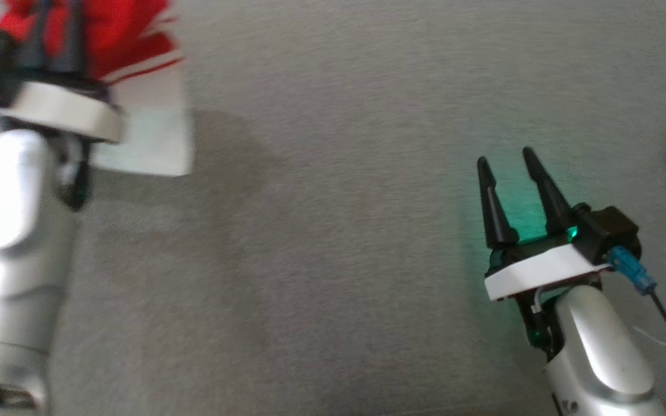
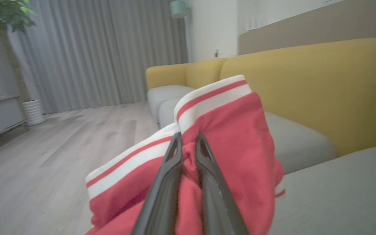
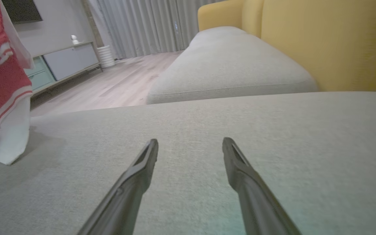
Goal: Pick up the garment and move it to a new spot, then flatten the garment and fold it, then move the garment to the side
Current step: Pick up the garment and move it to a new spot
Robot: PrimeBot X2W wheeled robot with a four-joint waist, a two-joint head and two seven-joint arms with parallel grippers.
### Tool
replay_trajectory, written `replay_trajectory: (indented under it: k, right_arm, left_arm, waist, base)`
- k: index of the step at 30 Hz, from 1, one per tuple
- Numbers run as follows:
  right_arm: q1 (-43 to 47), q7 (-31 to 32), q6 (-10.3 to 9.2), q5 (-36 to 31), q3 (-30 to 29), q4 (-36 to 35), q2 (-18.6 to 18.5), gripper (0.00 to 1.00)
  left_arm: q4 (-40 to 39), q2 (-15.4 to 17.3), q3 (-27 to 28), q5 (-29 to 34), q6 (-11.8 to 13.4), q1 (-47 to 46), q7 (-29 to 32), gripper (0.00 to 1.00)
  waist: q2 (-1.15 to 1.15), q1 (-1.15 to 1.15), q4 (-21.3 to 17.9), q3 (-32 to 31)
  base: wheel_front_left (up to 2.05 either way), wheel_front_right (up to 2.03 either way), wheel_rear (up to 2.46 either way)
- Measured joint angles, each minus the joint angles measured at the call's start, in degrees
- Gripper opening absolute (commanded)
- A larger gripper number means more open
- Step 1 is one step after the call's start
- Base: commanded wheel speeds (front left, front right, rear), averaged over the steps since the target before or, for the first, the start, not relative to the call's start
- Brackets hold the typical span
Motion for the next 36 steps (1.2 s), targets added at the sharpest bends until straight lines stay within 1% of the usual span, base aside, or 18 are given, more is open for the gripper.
replay_trajectory:
  k: [3, 5, 11, 15, 17, 18, 19, 23, 27, 28, 30, 32, 36]
  right_arm:
    - [0.4, 0.0, 0.0, 0.8, 1.1, 0.6, 0.2, 1.0]
    - [0.4, 0.0, 0.0, 1.5, 2.0, 0.6, 0.2, 1.0]
    - [0.4, 0.0, 0.0, 5.2, 5.8, 0.6, 0.4, 1.0]
    - [0.3, 0.0, 0.0, 6.2, 7.0, 0.6, 0.4, 1.0]
    - [0.3, 0.0, 0.0, 6.2, 7.0, 0.6, 0.4, 1.0]
    - [0.3, 0.0, 0.0, 6.2, 7.0, 0.6, 0.4, 1.0]
    - [0.4, 0.0, 0.0, 6.2, 6.8, 0.6, 0.4, 1.0]
    - [0.4, 0.0, 0.0, 6.2, 6.5, 1.5, 0.4, 1.0]
    - [0.5, 0.0, 0.0, 6.0, 5.6, 1.9, 0.5, 1.0]
    - [0.5, 0.0, 0.0, 6.0, 5.6, 1.9, 0.5, 1.0]
    - [0.7, 0.0, 0.0, 6.0, 5.0, 2.0, 0.5, 1.0]
    - [1.3, 0.0, 0.0, 5.9, 4.5, 2.1, 0.5, 1.0]
    - [3.1, 0.0, 0.0, 4.8, 3.4, 2.8, 0.5, 1.0]
  left_arm:
    - [-4.1, -3.3, -3.0, 0.0, 0.0, 1.0, 0.7, 0.0]
    - [-6.4, -6.0, -5.4, -0.6, 0.0, 2.0, 1.2, 0.0]
    - [-8.5, -13.3, -13.6, -2.6, 0.0, 3.2, 1.3, 0.0]
    - [-8.2, -16.4, -18.9, -5.8, 0.0, 3.6, 1.2, 0.0]
    - [-6.9, -16.6, -19.5, -6.2, 0.0, 4.5, 0.9, 0.0]
    - [-6.0, -16.6, -19.6, -6.2, 0.2, 5.3, 0.6, 0.64]
    - [-5.3, -16.6, -19.6, -6.2, 0.7, 6.1, 0.4, 1.0]
    - [-3.4, -16.0, -17.6, -5.8, 2.9, 10.0, 0.1, 1.0]
    - [-8.9, -15.1, -9.8, -5.0, 5.2, 15.9, -0.1, 1.0]
    - [-8.9, -15.1, -9.8, -5.0, 5.2, 15.9, -0.1, 1.0]
    - [-11.4, -14.1, -6.3, -3.4, 5.9, 20.0, -0.1, 1.0]
    - [-13.2, -13.7, -2.7, -2.2, 6.5, 25.2, -0.1, 1.0]
    - [-15.7, -13.5, 2.2, 1.4, 6.6, 35.8, -0.1, 1.0]
  waist:
    - [0.0, 0.0, -3.0, -1.2]
    - [0.0, 0.0, -5.1, -1.8]
    - [0.0, 0.0, -11.3, -3.0]
    - [0.0, 0.0, -14.7, -3.8]
    - [0.0, 0.0, -15.3, -4.1]
    - [0.0, 0.0, -15.3, -4.1]
    - [0.0, 0.0, -15.1, -4.1]
    - [0.0, 0.01, -13.7, -4.6]
    - [0.0, 0.01, -11.4, -5.5]
    - [0.0, 0.01, -11.4, -5.5]
    - [0.0, 0.01, -10.2, -6.0]
    - [0.0, 0.01, -9.0, -6.7]
    - [0.0, 0.01, -6.5, -8.4]
  base:
    - [0.0, 0.0, 0.0]
    - [0.0, 0.0, 0.0]
    - [0.0, 0.0, 0.0]
    - [0.0, 0.0, 0.0]
    - [0.0, 0.0, 0.0]
    - [0.0, 0.0, 0.0]
    - [0.0, 0.0, 0.0]
    - [0.0, 0.0, 0.0]
    - [0.0, 0.0, 0.0]
    - [0.0, 0.0, 0.0]
    - [0.0, 0.0, 0.0]
    - [0.0, 0.0, 0.0]
    - [0.0, 0.0, 0.0]
